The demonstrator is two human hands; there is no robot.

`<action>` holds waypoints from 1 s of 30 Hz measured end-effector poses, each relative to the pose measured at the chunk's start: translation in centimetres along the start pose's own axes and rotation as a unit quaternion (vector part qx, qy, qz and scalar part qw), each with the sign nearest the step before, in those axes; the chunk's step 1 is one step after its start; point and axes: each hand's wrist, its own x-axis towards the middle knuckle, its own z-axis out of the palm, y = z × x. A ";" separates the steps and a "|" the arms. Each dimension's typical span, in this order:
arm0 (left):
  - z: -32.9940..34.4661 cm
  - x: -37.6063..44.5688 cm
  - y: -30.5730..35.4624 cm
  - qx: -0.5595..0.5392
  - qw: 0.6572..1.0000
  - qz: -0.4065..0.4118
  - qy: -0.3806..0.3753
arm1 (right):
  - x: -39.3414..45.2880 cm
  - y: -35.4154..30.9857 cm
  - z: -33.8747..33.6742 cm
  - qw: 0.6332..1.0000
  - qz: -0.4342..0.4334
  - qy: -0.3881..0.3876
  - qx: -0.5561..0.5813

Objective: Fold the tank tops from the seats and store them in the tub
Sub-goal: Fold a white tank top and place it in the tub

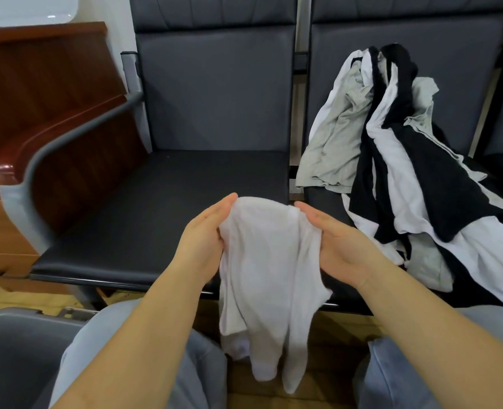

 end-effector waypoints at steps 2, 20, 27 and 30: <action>-0.2 0.2 0.0 0.017 0.999 0.013 0.026 | 0.1 0.1 -0.1 0.999 -0.024 0.041 -0.011; -1.4 -0.1 0.1 -0.104 0.989 0.047 -0.094 | -0.1 -0.7 -0.3 0.997 -0.070 0.016 0.006; -1.5 -0.2 0.2 -0.109 0.989 0.042 -0.092 | -0.4 -1.0 -0.3 0.998 -0.053 0.005 0.020; -1.6 -0.4 0.2 -0.109 0.989 0.039 -0.088 | -0.7 -1.3 0.0 0.995 -0.090 0.018 -0.029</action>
